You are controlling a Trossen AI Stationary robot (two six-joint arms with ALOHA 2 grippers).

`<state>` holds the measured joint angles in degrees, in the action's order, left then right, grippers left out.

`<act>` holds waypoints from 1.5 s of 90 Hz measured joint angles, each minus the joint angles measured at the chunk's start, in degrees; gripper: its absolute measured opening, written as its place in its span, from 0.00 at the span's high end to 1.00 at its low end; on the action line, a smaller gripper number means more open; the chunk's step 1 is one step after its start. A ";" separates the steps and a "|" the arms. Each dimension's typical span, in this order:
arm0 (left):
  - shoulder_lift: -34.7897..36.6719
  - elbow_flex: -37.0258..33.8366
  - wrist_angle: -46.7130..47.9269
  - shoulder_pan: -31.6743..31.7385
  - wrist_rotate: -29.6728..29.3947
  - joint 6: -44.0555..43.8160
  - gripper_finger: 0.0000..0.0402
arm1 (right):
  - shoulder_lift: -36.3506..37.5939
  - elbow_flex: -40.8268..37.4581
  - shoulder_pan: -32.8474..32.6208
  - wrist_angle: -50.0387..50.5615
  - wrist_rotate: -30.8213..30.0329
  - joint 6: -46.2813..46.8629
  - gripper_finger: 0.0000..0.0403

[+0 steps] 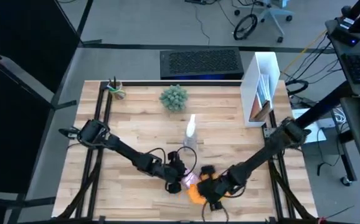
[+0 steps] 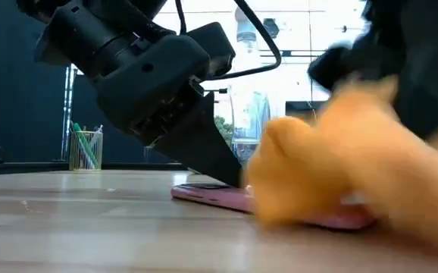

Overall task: Apply microfiber cloth
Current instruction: Wipe the cellphone with the microfiber cloth

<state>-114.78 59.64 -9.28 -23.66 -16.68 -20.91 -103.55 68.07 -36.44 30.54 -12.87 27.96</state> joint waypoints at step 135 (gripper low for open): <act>1.03 0.72 8.75 -4.81 1.59 1.80 0.69 | 2.15 -26.24 13.82 -43.55 9.36 32.62 0.31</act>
<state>-113.75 60.36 -0.53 -28.46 -15.09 -19.11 -101.40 41.83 -22.62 -13.01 -3.51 60.58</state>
